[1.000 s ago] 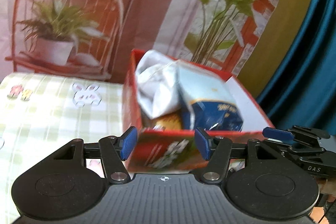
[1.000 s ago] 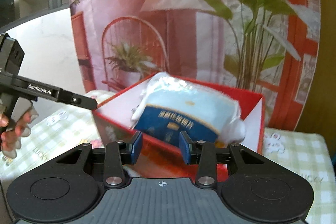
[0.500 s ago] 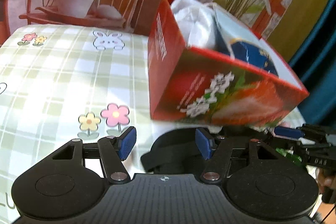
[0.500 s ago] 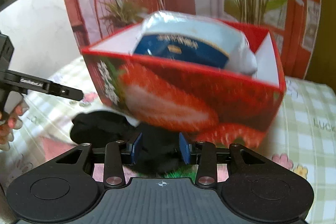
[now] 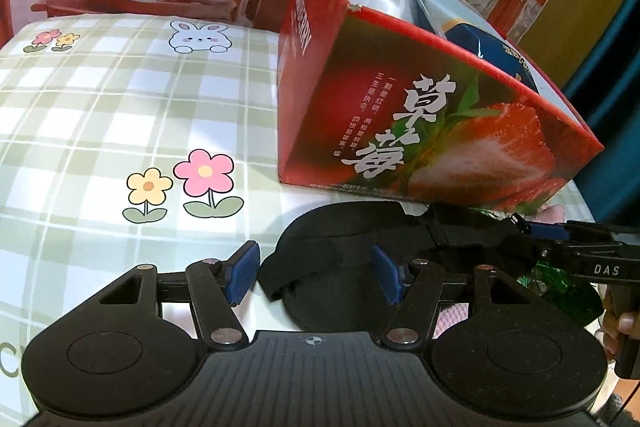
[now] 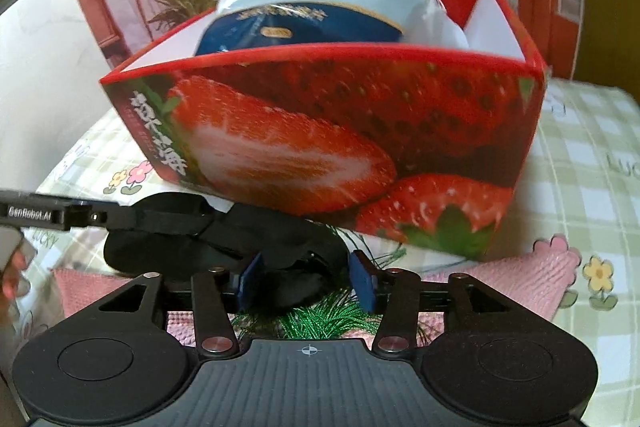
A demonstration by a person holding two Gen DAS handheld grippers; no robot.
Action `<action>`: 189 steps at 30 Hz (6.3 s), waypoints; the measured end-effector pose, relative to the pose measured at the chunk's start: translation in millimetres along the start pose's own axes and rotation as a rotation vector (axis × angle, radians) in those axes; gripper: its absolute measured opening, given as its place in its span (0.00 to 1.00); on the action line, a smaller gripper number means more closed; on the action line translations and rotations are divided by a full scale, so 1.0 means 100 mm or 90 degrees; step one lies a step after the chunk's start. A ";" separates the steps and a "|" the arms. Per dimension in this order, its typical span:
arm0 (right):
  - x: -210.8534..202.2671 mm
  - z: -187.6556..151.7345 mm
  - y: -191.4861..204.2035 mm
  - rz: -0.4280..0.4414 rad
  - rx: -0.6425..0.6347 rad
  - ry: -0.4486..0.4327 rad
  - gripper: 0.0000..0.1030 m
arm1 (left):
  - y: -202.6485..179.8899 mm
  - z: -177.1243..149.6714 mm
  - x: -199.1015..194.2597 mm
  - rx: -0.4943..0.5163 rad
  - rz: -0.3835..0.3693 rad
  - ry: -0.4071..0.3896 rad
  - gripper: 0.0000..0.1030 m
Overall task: Organize soft objects
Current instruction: 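Close the left gripper on the black eye mask while the right gripper grips it, then lift the black eye mask into the red box and open both grippers, then move both grippers down to the green tasseled pouch beside the box, then close the left gripper on the green pouch while the right gripper grips it too, then lift the green pouch into the red box and open both grippers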
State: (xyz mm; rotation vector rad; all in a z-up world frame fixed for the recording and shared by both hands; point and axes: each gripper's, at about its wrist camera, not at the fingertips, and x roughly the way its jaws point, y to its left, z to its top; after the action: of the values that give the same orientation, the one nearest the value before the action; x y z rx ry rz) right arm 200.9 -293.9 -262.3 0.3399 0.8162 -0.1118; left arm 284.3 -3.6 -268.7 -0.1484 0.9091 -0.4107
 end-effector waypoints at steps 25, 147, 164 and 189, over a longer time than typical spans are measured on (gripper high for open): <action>-0.68 0.15 0.29 0.040 -0.077 -0.105 0.09 | -0.40 0.08 -0.82 0.093 0.008 -0.128 0.04; -0.52 0.23 0.65 0.124 -0.156 -0.154 0.48 | -0.72 0.22 -0.61 0.001 -0.167 -0.183 0.46; -1.08 1.26 1.20 0.092 -0.322 -0.356 0.48 | -0.85 1.03 -1.44 0.053 -0.195 -0.385 0.46; -0.12 1.36 0.97 0.114 -0.253 -0.183 0.48 | -0.42 1.19 -0.36 -0.027 -0.108 -0.189 0.45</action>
State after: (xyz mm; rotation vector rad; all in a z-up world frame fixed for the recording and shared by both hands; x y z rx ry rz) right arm 309.0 -249.5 -142.5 0.0179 0.5044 0.1650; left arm 347.2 -32.4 -156.8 -0.3181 0.6149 -0.5113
